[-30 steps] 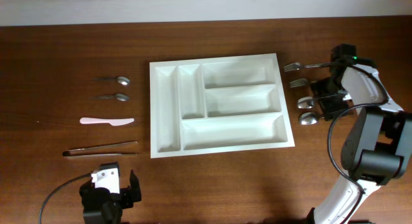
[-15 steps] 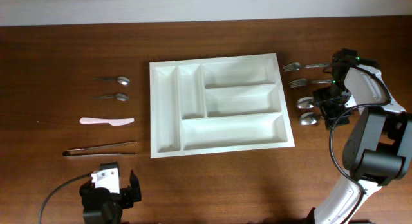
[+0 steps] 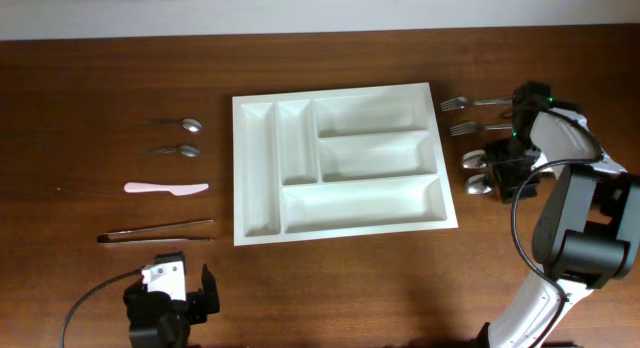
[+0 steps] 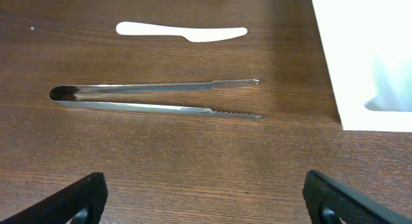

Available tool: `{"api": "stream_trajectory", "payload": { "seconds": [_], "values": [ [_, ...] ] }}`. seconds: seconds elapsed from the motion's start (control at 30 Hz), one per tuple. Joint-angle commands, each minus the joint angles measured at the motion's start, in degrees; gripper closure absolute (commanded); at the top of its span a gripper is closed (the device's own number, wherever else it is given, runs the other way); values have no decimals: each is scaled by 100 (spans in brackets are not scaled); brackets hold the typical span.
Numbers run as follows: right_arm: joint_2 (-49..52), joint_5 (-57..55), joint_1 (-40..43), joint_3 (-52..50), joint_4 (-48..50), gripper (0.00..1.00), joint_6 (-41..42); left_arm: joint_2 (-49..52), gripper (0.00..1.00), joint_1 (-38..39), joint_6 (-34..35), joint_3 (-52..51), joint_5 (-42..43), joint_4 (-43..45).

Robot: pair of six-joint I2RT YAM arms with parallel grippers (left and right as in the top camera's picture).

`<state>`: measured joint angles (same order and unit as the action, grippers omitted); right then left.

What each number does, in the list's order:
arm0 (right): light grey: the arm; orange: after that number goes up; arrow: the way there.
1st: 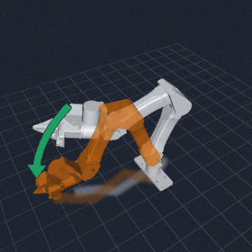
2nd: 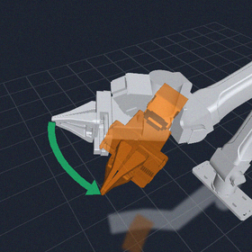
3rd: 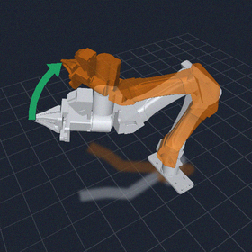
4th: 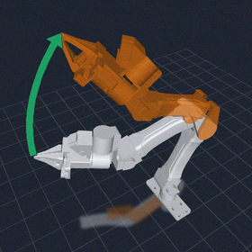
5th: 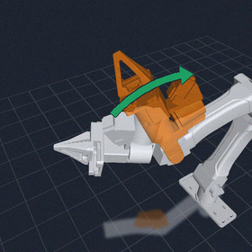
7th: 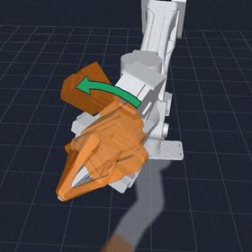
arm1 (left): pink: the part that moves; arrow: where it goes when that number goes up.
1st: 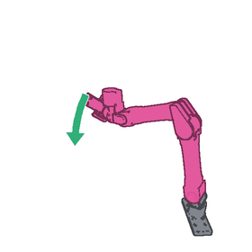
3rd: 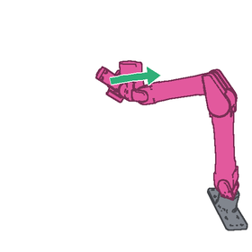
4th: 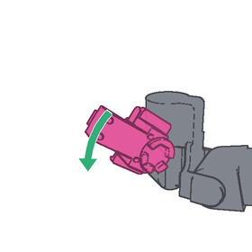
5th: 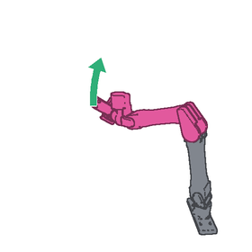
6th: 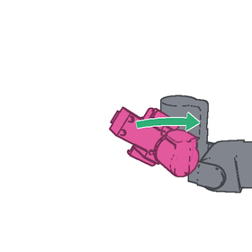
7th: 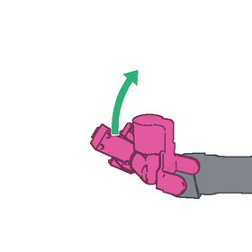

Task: Pack container
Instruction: 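Lower the right gripper and grasp the lower spoon's handle, then carry the spoon with the right gripper into the tray's top compartment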

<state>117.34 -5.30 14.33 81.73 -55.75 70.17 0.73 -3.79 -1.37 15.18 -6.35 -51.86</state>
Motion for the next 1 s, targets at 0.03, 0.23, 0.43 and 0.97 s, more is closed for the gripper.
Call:
{"api": "stream_trajectory", "payload": {
  "seconds": [0.03,0.23,0.43,0.97],
  "values": [
    [52,-138,81,-280,177,19,81,-39,1,-28,-107,-20,42,-2],
    [55,-133,118,-302,201,59,81,-39,1,-28,-107,-20,42,-2],
    [55,-131,118,-302,208,92,81,-39,1,-28,-107,-20,42,-2],
    [-564,-55,114,-109,96,96,-1246,-39,1,-28,-107,-20,42,-2]
  ]
}}
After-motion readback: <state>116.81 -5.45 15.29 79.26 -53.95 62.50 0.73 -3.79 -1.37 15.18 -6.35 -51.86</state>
